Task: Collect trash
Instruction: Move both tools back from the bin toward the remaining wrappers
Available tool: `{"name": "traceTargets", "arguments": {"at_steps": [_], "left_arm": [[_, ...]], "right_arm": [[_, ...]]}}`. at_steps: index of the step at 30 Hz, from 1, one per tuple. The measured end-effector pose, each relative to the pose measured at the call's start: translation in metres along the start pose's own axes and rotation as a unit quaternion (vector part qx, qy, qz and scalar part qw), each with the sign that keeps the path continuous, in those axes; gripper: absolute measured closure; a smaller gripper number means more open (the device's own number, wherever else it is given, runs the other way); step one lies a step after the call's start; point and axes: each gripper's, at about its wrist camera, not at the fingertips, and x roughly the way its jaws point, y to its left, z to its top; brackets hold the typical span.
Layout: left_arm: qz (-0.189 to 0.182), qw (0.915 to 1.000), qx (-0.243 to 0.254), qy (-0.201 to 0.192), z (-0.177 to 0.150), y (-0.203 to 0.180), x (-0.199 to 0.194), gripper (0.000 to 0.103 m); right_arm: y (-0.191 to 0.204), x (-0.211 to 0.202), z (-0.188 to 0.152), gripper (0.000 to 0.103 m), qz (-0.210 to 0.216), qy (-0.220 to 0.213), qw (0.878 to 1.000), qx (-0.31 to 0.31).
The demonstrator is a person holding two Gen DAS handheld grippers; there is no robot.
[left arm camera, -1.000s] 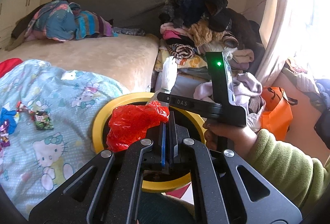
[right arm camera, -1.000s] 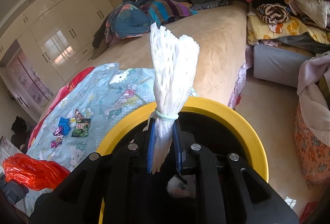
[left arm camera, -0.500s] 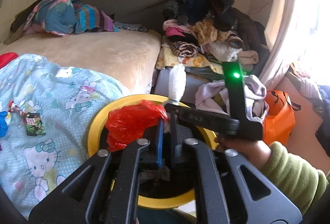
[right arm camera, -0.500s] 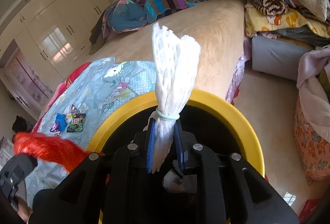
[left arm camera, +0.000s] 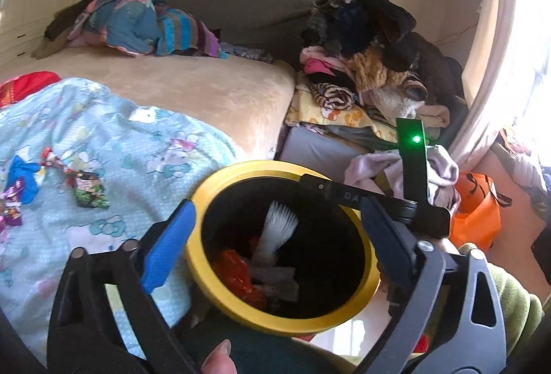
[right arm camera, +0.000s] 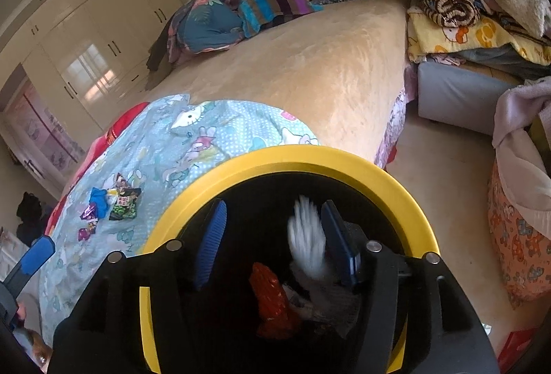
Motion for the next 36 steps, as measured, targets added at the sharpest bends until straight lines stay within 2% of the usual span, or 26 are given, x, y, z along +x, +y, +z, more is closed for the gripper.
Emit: {"name": "traceTargets", "arguments": {"at_steps": [9,17,36], "left_arm": [[0.051,0.9981,-0.016,-0.03,0.005,0.021,-0.029,0.011],[0.082,0.9946,-0.026,-0.058,0.009,0.035,-0.053,0.011],[0.133,0.9837,-0.057,-0.107,0.014,0.073,-0.093,0.011]], "right_arm": [[0.027,-0.003,0.002,0.042,0.012,-0.006,0.999,-0.03],[0.055,-0.01,0.003,0.034,0.026,-0.019,0.998,-0.062],[0.126,-0.02,-0.011,0.021,0.072,-0.039,0.989,-0.125]]}}
